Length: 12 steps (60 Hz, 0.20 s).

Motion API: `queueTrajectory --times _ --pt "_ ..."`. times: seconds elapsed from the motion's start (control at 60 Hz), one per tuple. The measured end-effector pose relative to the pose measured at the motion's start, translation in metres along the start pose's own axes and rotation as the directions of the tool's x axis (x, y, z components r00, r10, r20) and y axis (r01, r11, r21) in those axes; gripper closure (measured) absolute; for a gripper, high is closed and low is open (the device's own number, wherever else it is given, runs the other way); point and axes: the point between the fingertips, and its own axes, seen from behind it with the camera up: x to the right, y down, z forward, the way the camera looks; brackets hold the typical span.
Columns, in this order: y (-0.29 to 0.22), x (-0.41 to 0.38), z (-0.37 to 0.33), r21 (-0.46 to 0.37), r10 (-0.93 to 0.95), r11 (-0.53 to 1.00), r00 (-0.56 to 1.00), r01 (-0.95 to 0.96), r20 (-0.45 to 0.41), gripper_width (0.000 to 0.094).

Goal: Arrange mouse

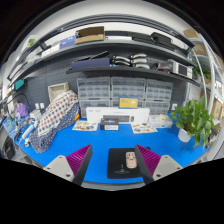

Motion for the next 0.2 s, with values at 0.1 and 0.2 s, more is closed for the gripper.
queueTrajectory --times 0.1,0.2 --pt "0.007 -0.005 -0.006 -0.007 0.001 1.000 1.000 -0.001 0.005 0.0070" --pt "0.015 -0.006 -0.010 -0.022 -0.004 1.000 1.000 0.004 0.007 0.0073"
